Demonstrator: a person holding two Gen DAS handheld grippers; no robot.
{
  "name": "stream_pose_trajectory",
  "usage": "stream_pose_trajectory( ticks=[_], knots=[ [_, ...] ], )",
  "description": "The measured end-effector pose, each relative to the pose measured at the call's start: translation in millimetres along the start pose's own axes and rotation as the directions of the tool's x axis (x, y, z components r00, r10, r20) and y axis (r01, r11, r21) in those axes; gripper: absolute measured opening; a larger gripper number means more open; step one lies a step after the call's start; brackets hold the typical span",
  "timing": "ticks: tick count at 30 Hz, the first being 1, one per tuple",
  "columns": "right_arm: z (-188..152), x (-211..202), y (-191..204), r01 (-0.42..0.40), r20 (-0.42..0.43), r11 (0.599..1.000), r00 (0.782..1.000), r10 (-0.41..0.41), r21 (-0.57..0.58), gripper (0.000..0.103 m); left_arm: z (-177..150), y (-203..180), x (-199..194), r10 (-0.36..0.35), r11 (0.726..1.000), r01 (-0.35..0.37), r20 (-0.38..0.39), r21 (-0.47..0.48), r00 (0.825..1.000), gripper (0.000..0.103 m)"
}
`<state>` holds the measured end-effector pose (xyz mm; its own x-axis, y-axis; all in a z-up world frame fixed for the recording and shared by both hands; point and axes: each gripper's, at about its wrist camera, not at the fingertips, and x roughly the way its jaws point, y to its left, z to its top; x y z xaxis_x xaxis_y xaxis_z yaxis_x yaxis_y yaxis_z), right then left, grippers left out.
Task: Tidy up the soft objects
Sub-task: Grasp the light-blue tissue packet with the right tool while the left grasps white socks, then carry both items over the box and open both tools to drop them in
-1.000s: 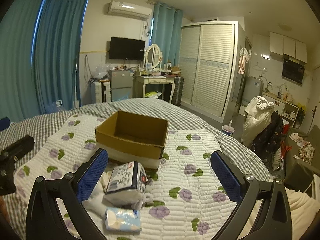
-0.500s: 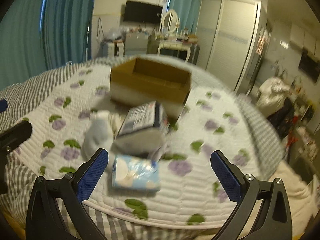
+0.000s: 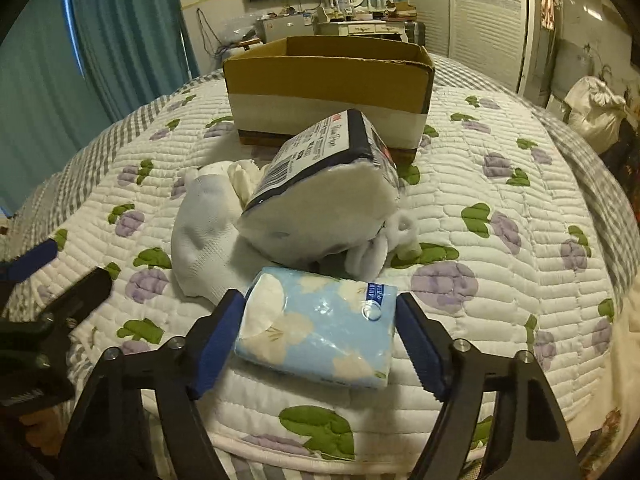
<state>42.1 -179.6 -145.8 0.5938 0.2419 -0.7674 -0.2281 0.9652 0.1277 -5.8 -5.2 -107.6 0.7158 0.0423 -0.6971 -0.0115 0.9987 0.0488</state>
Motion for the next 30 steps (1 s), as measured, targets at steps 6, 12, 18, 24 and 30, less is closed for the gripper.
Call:
stream_pose_trajectory(
  ticks=[6,12,18,24,30],
  knots=[
    [11.4,-23.9,-13.8,0.040,0.070,0.999,0.997,-0.041,0.020,0.072,6.2,-22.5,9.1,-0.040,0.998,0.041,-0.018,0.048,0.999,0.103],
    [21.7,-32.8,-26.8,0.066,0.099,0.996,0.993,-0.071,0.054,0.072,23.6,-39.1,32.8,-0.079,0.994,0.082,-0.040,0.076,0.996,0.103],
    [22.9,-30.9,-29.8,0.071,0.099,0.996,0.992,-0.077,0.058,0.072,25.5,-47.0,73.9,-0.086,0.988,0.101,-0.132,0.113,0.988,0.103],
    [22.4,-24.5,-31.6,0.074,0.085,0.996,0.993,-0.078,0.057,0.072,23.5,-53.3,77.0,-0.173,0.972,0.195,-0.159,0.131,0.972,0.074],
    [21.3,-30.6,-29.9,0.064,0.094,0.997,0.993,-0.069,0.053,0.072,26.4,-45.9,55.4,-0.198,0.971,0.212,-0.122,0.114,0.973,0.049]
  ],
)
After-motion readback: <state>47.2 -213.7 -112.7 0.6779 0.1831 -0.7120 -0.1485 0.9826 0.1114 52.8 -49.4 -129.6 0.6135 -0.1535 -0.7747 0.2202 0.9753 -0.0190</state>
